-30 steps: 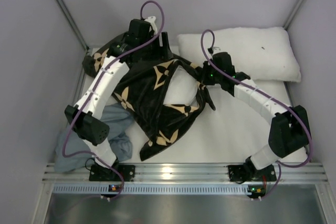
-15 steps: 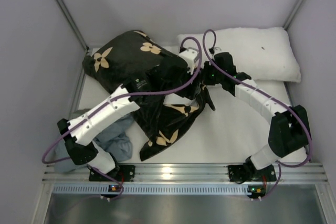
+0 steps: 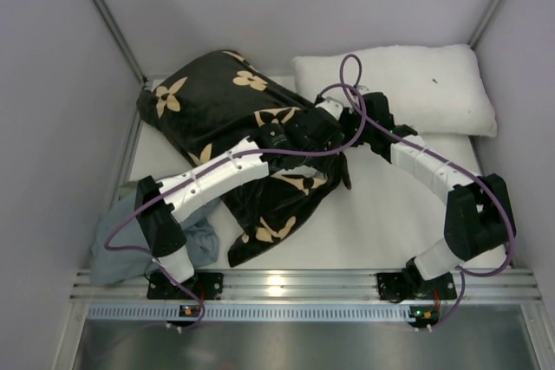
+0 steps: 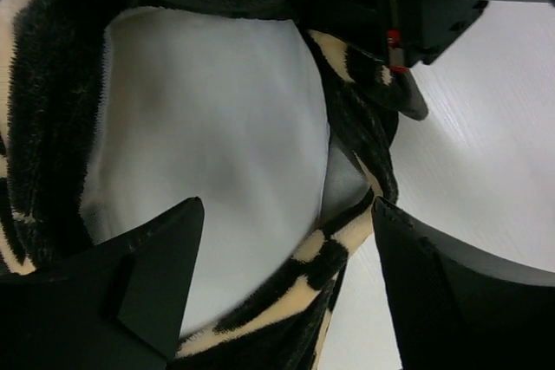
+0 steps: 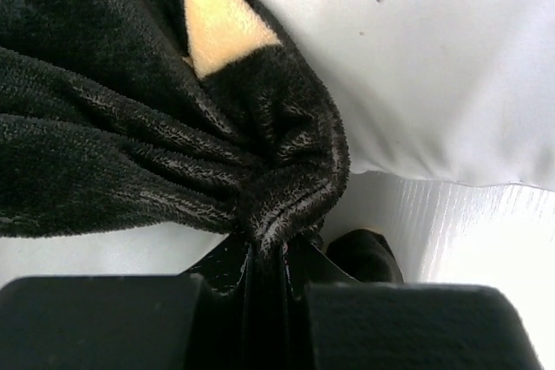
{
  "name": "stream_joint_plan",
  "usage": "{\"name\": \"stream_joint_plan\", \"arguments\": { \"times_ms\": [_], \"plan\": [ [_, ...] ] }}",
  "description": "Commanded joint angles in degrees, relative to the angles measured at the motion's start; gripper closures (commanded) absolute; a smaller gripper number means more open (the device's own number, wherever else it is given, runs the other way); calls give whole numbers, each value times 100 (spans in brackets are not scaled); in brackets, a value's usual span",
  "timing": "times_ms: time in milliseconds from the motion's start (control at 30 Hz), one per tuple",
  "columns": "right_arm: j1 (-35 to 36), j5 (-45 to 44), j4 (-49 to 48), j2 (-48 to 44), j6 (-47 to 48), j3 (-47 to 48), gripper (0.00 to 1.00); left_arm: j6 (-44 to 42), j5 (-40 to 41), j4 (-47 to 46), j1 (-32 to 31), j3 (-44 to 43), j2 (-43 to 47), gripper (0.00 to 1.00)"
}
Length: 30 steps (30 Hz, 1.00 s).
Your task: Remove the pillowcase from the pillow
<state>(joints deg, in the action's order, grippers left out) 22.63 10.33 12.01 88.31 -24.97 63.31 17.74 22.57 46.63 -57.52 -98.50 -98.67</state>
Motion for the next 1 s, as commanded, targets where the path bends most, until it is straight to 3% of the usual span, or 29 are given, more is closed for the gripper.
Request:
{"name": "stream_joint_plan", "arguments": {
  "times_ms": [0,167,333,567,633,733,867,967],
  "plan": [
    [-171,372,-15,-253,-60,-161,100,-78,607,-190,-14,40,-82,17],
    [-356,768,-120,-376,-236,-301,100,-139,872,-233,-14,366,-126,6],
    [-391,997,-164,-551,-315,-407,100,-270,934,-435,4,752,-354,2],
    [-444,1112,-173,-745,-359,-495,100,-315,126,-1112,363,1236,-459,2],
    [-453,1120,-164,-763,-351,-504,100,-236,-76,-1104,592,1306,-486,33],
    [-453,1182,-216,-737,-377,-547,100,-60,-69,-1156,794,1517,-276,100],
    [-444,1445,-559,-675,-482,-740,100,-104,-155,-1148,812,1772,365,100],
    [-409,1428,-718,-614,-456,-715,100,-51,-864,-1139,803,2141,1547,100]
  ]
}}
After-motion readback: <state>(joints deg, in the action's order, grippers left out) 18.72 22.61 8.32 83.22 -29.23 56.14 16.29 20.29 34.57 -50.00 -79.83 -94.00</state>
